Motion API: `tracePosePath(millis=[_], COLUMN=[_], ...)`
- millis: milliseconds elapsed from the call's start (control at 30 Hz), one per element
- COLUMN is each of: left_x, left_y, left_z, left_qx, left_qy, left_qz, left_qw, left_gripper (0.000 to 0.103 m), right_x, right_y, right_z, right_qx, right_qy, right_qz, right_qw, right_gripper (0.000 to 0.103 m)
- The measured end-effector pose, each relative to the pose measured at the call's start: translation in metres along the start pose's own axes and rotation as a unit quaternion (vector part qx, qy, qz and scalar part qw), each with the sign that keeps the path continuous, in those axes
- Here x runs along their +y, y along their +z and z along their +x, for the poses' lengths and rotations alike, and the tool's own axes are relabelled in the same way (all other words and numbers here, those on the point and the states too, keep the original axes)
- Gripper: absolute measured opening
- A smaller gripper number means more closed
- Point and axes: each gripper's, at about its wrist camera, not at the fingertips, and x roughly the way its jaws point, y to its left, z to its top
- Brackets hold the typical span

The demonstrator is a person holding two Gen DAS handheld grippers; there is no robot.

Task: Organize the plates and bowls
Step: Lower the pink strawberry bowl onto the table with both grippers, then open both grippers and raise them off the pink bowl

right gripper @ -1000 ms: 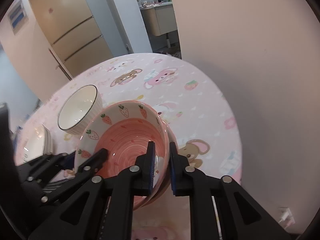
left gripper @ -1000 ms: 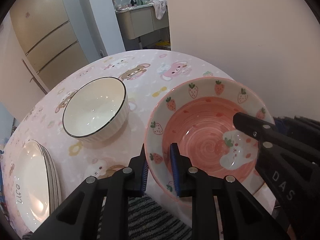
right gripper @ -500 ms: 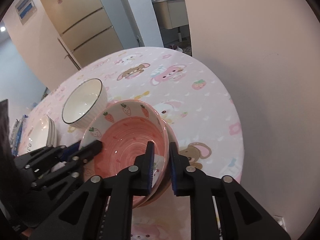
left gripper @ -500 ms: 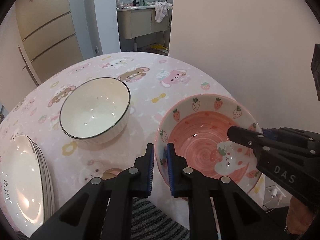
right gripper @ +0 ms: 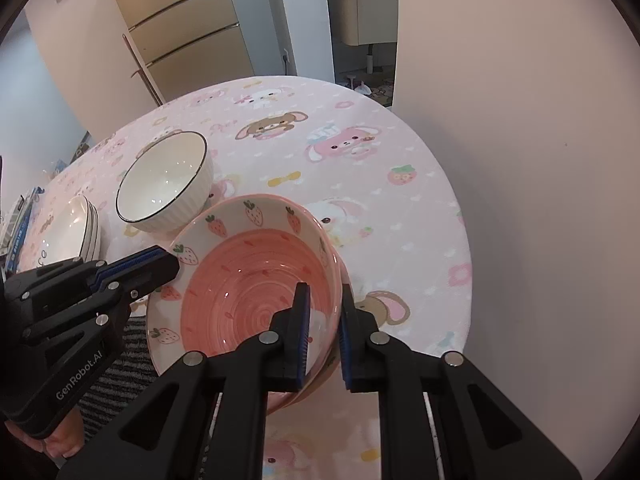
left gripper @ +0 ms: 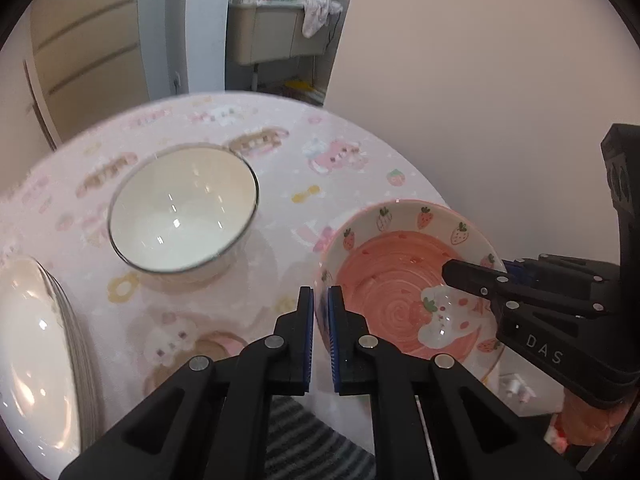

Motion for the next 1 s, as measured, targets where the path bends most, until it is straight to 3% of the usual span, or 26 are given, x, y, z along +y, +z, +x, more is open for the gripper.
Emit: tracePosePath(millis=[367,433,600,733,800,933,1000], left_x=[0.002,0.005,0.007,0.009,0.007,0.000,0.000], left_y=[-0.004,-0.003,-0.003,-0.002,-0.002,-0.004,-0.004], left_z=[0.000,0.000,0.000,0.000,0.000,0.000,0.000], left_qx=[0.010,0.013,0.012,0.010,0.007,-0.007,-0.011], left_qy=[-0.002,-0.009,-0.010,-0.022,-0.014,0.001,0.002], left_qz=[-0.017,-0.023,-0.027,-0.029,-0.023,0.000,0.003], left_qw=[0.9998,0.9996,0.9995,0.9993,0.9996,1.0000,0.9999], left_gripper=[0.008,0.008,0.008,0.009,0.009,0.009,0.010], right_x=[-0.001,0.003,0.021,0.018,0.014,0.018,0.010], right_y=[0.012,0.010,-0.002,-0.013,-0.018,-0.031,-0.036], right_z=[0.006,0.002,-0.005,-0.007,-0.012,-0.012,-0.010], right_qx=[0.073,0.058,-0.015,-0.072,-0.097,-0.144,-0.165], right_qy=[-0.006,-0.026,-0.093,-0.097,-0.082,-0.101,-0.082], right_qz=[0.029,0.018,-0.030,-0.036,-0.032,-0.067,-0.065], right_qw=[0.997,0.998,0.995,0.992,0.991,0.982,0.981], right_gripper=[0.012,0.007,0.009,0.009,0.008,0.009,0.009])
